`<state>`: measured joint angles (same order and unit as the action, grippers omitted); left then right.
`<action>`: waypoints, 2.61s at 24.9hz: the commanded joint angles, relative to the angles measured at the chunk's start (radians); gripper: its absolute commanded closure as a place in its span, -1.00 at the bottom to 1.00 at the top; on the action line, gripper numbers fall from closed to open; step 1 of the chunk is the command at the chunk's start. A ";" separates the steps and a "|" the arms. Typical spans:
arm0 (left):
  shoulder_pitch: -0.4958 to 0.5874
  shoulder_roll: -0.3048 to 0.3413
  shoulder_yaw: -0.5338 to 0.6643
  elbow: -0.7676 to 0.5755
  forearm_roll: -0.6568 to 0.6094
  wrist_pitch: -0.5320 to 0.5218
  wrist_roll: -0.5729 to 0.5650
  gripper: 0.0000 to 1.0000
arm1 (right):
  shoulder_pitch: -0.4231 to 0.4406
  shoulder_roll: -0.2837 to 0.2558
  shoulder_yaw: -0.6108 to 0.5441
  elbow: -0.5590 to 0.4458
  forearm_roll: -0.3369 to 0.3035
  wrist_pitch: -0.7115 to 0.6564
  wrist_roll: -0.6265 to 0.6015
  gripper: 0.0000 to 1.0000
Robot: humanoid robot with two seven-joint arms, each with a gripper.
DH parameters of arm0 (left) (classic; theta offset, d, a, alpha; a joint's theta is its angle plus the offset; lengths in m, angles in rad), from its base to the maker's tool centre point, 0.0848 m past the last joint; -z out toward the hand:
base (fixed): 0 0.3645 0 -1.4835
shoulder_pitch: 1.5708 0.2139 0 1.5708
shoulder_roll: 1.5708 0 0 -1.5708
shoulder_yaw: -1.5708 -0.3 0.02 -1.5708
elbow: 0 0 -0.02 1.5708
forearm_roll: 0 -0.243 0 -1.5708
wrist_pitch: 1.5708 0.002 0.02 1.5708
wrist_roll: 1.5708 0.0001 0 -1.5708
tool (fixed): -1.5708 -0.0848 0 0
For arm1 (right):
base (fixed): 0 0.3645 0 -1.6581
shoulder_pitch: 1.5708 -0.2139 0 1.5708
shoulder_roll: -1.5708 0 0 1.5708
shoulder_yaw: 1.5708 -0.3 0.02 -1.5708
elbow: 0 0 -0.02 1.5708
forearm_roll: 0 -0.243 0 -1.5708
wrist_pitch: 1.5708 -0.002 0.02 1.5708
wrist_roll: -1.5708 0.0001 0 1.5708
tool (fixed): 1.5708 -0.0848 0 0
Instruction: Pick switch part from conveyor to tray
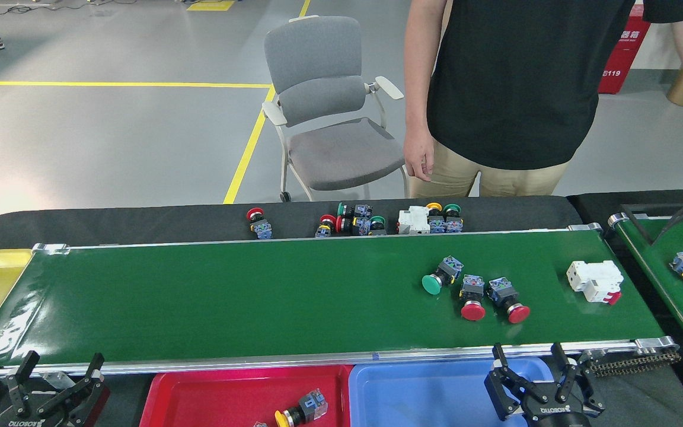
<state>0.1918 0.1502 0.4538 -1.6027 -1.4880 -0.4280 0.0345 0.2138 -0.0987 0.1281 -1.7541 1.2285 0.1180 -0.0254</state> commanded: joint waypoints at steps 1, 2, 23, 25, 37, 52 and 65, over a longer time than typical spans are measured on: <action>-0.014 0.005 -0.003 -0.011 0.005 0.000 0.004 -1.00 | -0.027 0.027 -0.002 -0.005 0.023 0.032 0.002 -0.98; -0.017 0.005 -0.004 -0.011 0.003 -0.002 0.004 -1.00 | -0.056 0.050 0.007 0.016 0.045 0.051 0.008 -0.98; -0.071 0.011 -0.092 0.000 -0.005 -0.006 0.002 -1.00 | -0.429 0.159 0.157 0.446 0.121 0.241 0.091 0.60; -0.071 0.011 -0.092 0.001 -0.005 -0.006 0.001 -1.00 | -0.442 0.143 0.179 0.444 0.121 0.241 0.131 0.73; -0.069 0.014 -0.089 0.006 -0.003 -0.006 0.001 -1.00 | -0.272 0.137 0.200 0.084 0.115 -0.129 0.176 0.84; -0.127 0.023 -0.187 0.017 -0.003 -0.035 -0.002 -1.00 | -0.169 0.143 0.476 0.053 0.121 -0.350 0.188 -0.98; -0.440 -0.026 -0.584 0.245 -0.005 -0.092 -0.051 -1.00 | -0.310 0.143 0.031 0.048 0.121 0.101 0.166 -0.98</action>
<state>-0.2186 0.1366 -0.1216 -1.3648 -1.4913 -0.5313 -0.0009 -0.0827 0.0506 0.2009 -1.7004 1.3505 0.1487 0.1581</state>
